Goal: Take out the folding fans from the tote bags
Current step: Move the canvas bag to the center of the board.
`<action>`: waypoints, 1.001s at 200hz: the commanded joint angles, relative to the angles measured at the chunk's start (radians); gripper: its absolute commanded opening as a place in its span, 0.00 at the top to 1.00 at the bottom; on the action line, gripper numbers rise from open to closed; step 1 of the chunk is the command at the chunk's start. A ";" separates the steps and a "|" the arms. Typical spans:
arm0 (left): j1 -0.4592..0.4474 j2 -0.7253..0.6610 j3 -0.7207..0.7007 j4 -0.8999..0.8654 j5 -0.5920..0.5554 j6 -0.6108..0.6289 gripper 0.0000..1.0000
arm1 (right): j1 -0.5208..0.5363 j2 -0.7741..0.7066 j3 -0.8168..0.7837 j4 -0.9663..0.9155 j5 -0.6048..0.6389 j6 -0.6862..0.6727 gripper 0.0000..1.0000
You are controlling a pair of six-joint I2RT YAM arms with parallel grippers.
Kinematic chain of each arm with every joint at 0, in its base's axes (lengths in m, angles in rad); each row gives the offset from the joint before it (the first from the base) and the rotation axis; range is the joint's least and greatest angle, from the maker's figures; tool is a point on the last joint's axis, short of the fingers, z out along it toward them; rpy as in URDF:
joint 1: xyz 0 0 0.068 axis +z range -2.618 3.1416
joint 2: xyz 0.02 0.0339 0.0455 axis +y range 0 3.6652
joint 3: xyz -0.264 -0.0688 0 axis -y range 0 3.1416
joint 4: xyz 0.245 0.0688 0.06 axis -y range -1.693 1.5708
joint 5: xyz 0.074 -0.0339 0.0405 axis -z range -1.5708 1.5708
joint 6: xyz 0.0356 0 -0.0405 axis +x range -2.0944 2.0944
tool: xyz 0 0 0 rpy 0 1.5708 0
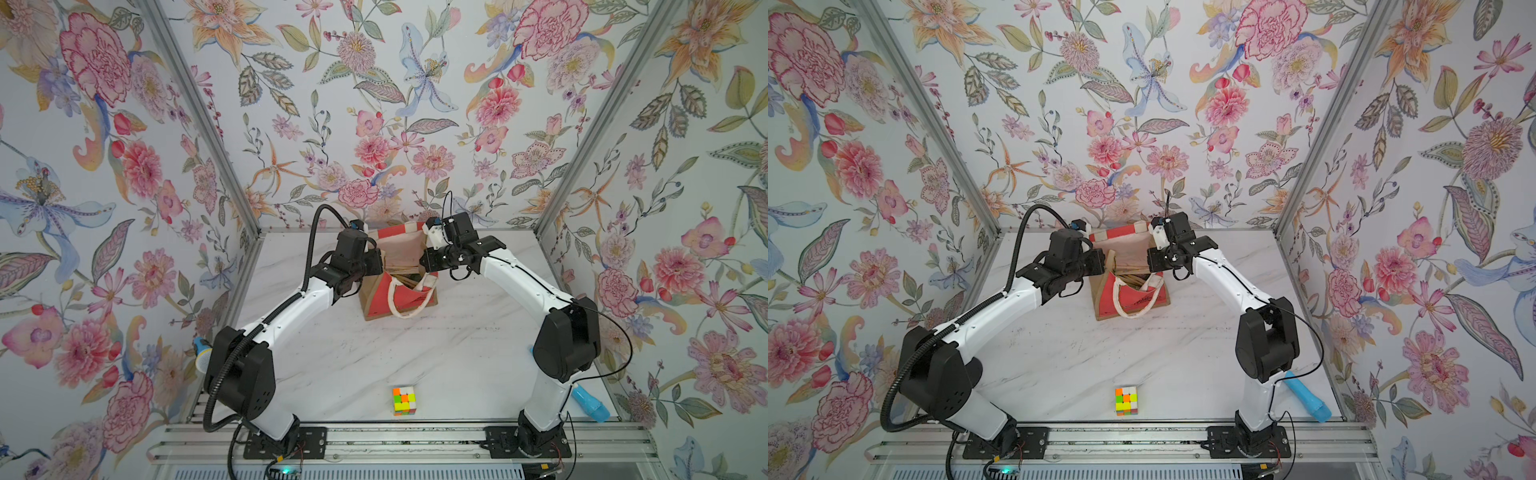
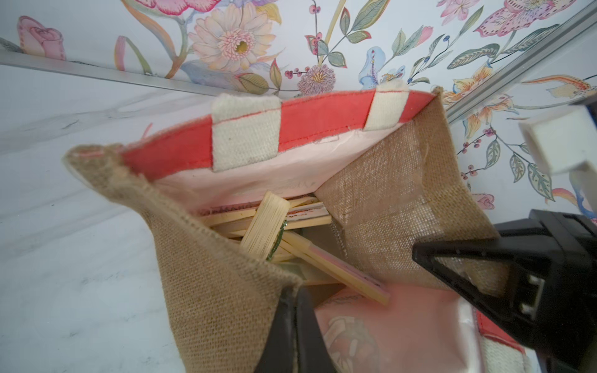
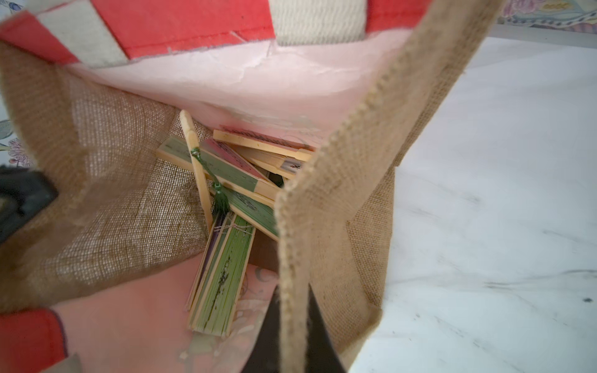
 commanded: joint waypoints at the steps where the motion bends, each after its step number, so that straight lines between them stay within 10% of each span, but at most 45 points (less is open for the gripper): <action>1: 0.016 -0.044 -0.022 -0.003 -0.019 0.017 0.92 | 0.007 0.029 0.046 0.021 0.020 0.037 0.93; 23: 0.031 -0.042 -0.021 -0.036 -0.044 0.022 0.37 | 0.008 0.034 0.048 0.021 0.029 0.032 0.90; 67: 0.041 -0.030 0.115 -0.157 -0.088 0.134 0.02 | -0.010 0.009 0.031 0.022 0.027 -0.003 0.52; 200: 0.214 0.370 0.722 -0.471 0.006 0.472 0.01 | -0.034 -0.266 -0.090 0.021 -0.050 -0.040 0.27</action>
